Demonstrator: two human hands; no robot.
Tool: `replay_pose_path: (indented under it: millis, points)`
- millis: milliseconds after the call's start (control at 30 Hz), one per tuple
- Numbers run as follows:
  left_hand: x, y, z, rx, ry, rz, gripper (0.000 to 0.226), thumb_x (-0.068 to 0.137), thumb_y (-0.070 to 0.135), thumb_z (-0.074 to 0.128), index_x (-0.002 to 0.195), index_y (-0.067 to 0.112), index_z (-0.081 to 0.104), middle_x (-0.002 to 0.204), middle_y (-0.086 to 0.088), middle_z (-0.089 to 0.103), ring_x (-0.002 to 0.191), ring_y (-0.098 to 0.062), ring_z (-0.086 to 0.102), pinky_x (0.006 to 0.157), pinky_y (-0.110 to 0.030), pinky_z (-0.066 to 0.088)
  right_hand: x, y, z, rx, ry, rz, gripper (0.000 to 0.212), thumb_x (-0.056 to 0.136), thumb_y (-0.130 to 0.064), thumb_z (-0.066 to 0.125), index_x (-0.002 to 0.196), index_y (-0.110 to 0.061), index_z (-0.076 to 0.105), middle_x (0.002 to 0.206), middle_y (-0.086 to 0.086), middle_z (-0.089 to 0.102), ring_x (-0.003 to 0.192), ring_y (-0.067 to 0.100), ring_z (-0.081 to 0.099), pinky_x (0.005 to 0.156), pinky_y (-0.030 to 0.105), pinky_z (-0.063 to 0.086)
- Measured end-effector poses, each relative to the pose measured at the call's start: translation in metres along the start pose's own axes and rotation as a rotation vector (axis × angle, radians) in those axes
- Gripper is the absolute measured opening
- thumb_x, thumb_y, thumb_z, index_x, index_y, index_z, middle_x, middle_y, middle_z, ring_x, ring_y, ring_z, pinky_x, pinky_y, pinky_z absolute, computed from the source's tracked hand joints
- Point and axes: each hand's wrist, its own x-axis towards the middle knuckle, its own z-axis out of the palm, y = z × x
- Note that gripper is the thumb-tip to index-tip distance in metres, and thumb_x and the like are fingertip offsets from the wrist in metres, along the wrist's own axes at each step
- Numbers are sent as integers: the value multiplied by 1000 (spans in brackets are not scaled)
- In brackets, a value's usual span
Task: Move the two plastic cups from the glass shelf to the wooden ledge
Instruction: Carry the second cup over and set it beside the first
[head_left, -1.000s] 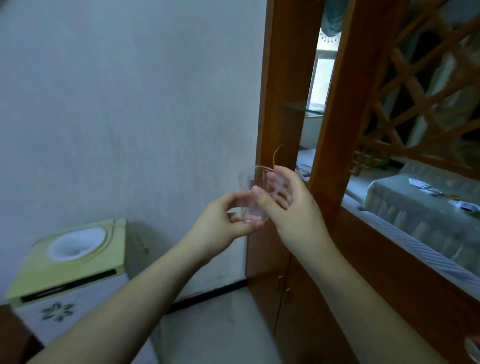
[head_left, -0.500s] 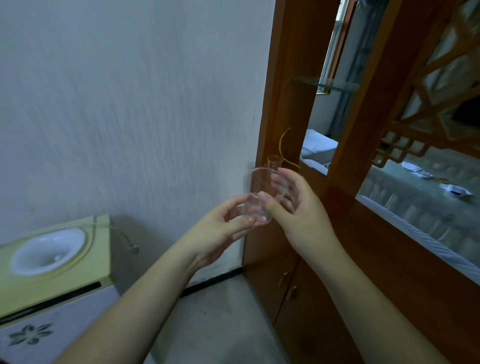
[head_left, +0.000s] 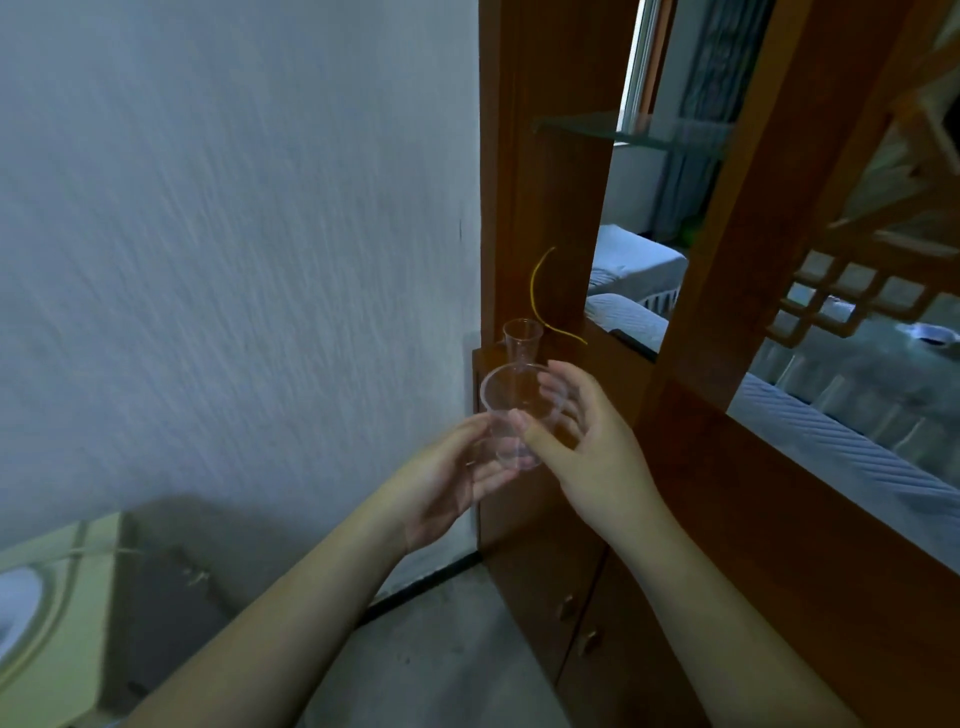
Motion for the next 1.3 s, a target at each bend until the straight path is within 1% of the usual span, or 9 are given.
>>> replay_pose_path:
  millis: [200, 300, 433, 533, 700, 833, 967, 1133, 1300]
  points:
    - [45, -3, -13, 32, 1, -36, 45, 82, 40, 71, 118, 12, 69, 120, -20, 68, 110, -30, 66, 85, -30, 55, 31, 28, -1, -23, 18, 68, 80, 69, -56, 65, 141, -32, 38, 141, -10, 48, 126, 6, 47, 102, 34, 44]
    - [68, -1, -22, 79, -5, -25, 42, 82, 40, 70, 113, 13, 72, 118, -15, 70, 111, -29, 66, 88, -31, 54, 47, 41, 1, -43, 49, 100, 80, 70, -55, 65, 142, -32, 37, 142, -9, 47, 127, 7, 46, 99, 27, 44]
    - [101, 4, -38, 108, -31, -74, 30, 85, 33, 64, 104, 14, 76, 107, -11, 74, 101, -23, 70, 82, -29, 55, 67, 63, 12, -26, 126, 166, 75, 77, -45, 70, 143, -32, 36, 144, -8, 47, 125, 6, 47, 79, 11, 47]
    - [126, 13, -54, 92, -71, -119, 36, 85, 31, 64, 113, 9, 70, 110, -15, 73, 103, -25, 70, 82, -31, 56, 82, 75, 25, -62, 225, 199, 75, 77, -46, 71, 143, -34, 36, 144, -9, 43, 120, 3, 48, 67, 5, 46]
    - [169, 26, -83, 55, -111, -207, 31, 97, 23, 55, 124, 9, 61, 117, -14, 71, 110, -25, 67, 96, -39, 52, 110, 91, 52, -185, 402, 263, 72, 81, -43, 70, 144, -32, 37, 140, -7, 42, 120, 5, 48, 83, 10, 43]
    - [194, 25, -97, 130, -225, -235, 29, 97, 27, 51, 123, 16, 60, 115, -7, 72, 110, -19, 67, 94, -34, 52, 121, 100, 65, -268, 484, 290, 71, 80, -44, 72, 142, -33, 39, 134, -9, 47, 111, -3, 51, 85, 12, 46]
    - [222, 12, -99, 194, -300, -281, 31, 98, 29, 51, 125, 18, 59, 116, -3, 72, 110, -15, 66, 97, -34, 48, 123, 113, 66, -340, 556, 303, 72, 80, -42, 73, 142, -30, 39, 131, -10, 46, 105, -16, 47, 82, 4, 44]
    - [245, -7, -82, 433, -310, -233, 38, 95, 46, 51, 125, 25, 60, 123, 5, 67, 114, -8, 60, 99, -30, 41, 118, 132, 50, -395, 621, 350, 75, 80, -42, 73, 144, -25, 38, 135, -4, 51, 110, -2, 52, 82, 5, 44]
    - [263, -18, -62, 600, -285, -210, 35, 98, 41, 46, 127, 26, 58, 125, 3, 64, 116, -12, 57, 104, -37, 40, 123, 149, 27, -380, 662, 397, 76, 81, -40, 73, 145, -22, 36, 137, -3, 52, 110, 1, 52, 74, 1, 42]
